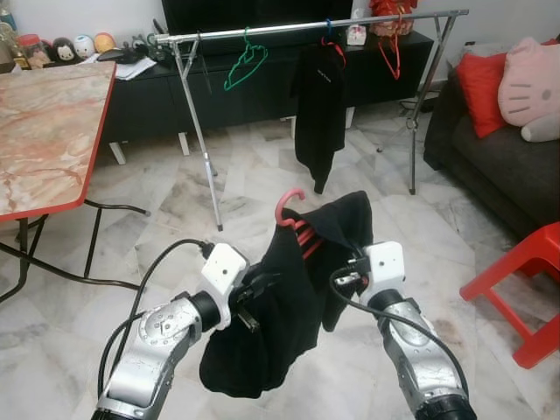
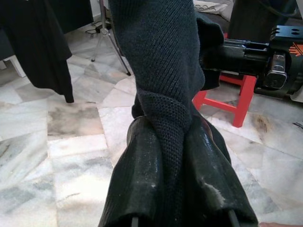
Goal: Hang hanger
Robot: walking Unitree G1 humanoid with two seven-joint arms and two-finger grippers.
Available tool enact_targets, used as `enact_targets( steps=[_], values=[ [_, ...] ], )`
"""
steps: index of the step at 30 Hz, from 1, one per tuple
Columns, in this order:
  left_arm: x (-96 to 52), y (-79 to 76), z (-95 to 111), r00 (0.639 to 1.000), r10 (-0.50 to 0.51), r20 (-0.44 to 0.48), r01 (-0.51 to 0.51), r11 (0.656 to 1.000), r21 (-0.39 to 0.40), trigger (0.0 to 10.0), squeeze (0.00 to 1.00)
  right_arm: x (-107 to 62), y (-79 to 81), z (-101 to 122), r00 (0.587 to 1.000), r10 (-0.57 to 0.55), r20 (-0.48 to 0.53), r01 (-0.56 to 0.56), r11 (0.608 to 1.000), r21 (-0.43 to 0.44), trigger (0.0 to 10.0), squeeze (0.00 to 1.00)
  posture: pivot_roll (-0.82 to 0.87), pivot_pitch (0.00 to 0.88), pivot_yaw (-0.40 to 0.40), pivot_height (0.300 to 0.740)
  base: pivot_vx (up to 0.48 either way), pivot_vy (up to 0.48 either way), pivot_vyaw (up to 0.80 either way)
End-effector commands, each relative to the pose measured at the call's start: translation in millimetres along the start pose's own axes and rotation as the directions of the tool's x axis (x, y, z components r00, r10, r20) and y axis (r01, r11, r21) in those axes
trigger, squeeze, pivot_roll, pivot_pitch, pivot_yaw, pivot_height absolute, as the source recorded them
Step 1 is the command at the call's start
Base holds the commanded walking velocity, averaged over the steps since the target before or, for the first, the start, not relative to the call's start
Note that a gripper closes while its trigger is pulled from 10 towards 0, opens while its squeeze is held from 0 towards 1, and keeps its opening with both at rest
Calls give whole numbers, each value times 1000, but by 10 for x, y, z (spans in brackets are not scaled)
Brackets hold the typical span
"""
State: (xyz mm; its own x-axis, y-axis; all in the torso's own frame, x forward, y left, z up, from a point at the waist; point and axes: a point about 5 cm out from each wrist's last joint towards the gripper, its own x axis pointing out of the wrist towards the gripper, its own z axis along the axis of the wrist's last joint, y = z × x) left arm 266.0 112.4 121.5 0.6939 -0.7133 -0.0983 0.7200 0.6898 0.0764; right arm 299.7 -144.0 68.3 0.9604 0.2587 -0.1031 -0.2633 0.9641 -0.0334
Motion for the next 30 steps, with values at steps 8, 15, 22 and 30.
enact_targets(
  steps=[8,15,22,30],
  values=[
    [-35,217,-23,984,177,11,-178,984,25,10000,0,9,-11,27,1000,-1,11,1,1000,-3,0,0,-116,43,-5,740,0,0,0],
    [-142,367,-53,962,273,13,-272,962,-22,10000,0,12,-46,26,1000,-19,6,19,1000,-5,1333,0,-113,43,-7,740,0,0,0],
    [-118,312,12,976,211,49,-210,977,-29,10000,0,19,-23,23,1000,-11,6,11,1000,-4,0,0,-111,41,-8,740,0,0,0],
    [-313,190,-61,991,-84,-102,96,987,125,10000,0,11,-153,21,999,-52,-12,51,998,-29,10000,0,-110,39,-9,740,0,0,0]
  ],
)
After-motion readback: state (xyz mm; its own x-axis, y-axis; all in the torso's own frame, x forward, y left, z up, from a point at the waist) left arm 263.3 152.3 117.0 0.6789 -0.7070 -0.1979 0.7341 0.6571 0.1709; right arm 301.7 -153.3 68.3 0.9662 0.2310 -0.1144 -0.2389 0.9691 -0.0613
